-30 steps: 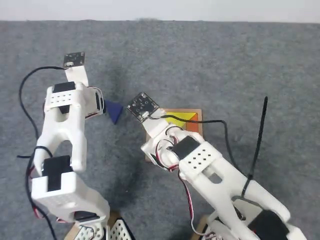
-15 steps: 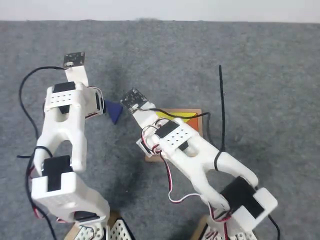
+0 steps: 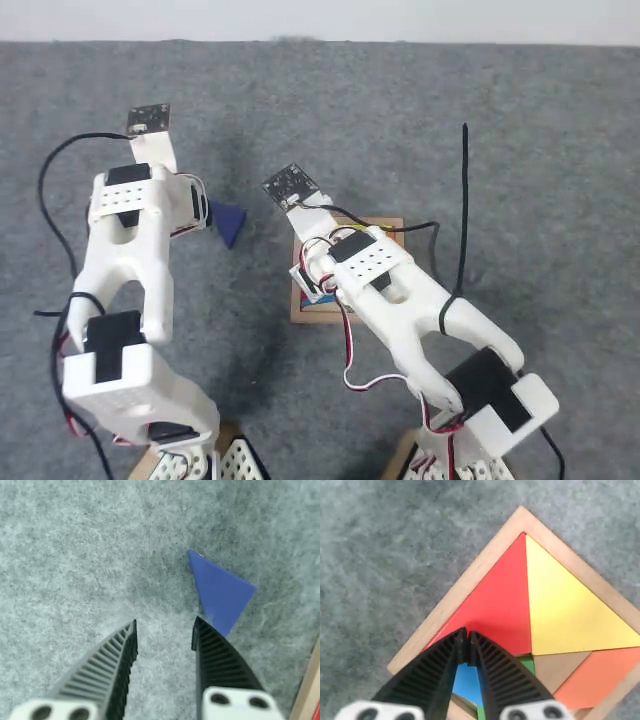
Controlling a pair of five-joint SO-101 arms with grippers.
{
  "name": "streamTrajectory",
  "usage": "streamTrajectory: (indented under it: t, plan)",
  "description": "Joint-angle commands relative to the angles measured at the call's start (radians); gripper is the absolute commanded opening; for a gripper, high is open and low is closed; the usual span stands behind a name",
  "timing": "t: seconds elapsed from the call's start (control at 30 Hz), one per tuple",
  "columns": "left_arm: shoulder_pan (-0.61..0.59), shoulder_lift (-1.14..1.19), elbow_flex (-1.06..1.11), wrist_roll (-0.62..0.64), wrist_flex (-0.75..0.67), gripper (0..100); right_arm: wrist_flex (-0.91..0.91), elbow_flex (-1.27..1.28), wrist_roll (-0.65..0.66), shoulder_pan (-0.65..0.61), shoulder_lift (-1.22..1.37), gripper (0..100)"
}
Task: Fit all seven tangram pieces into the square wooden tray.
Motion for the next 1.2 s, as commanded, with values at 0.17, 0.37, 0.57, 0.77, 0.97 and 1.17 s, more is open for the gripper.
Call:
streamTrajectory:
  t: [0.17, 0.37, 0.57, 0.77, 0.97, 1.17]
  plan:
    - [0.003, -0.015, -0.005, -0.006, -0.015, 17, 0.015, 0.038, -0.028, 0.001, -0.058, 0.7]
    - [0.003, -0.015, -0.005, -0.006, -0.015, 17, -0.005, 0.127, -0.028, -0.025, -0.208, 0.7]
    - [0.003, -0.015, -0.005, -0.006, -0.015, 17, 0.054, 0.137, -0.029, -0.002, -0.401, 0.7]
    - [0.009, -0.017, -0.010, -0.006, -0.015, 17, 0.117, 0.222, 0.000, 0.125, -0.625, 0.7]
    - [0.061, -0.014, -0.031, -0.054, 0.003, 17, 0.107, 0.433, 0.117, 0.363, -0.723, 0.7]
    - [0.138, -0.006, -0.110, -0.014, 0.043, 18, 0.105, 0.540, 0.166, 0.572, -0.728, 0.7]
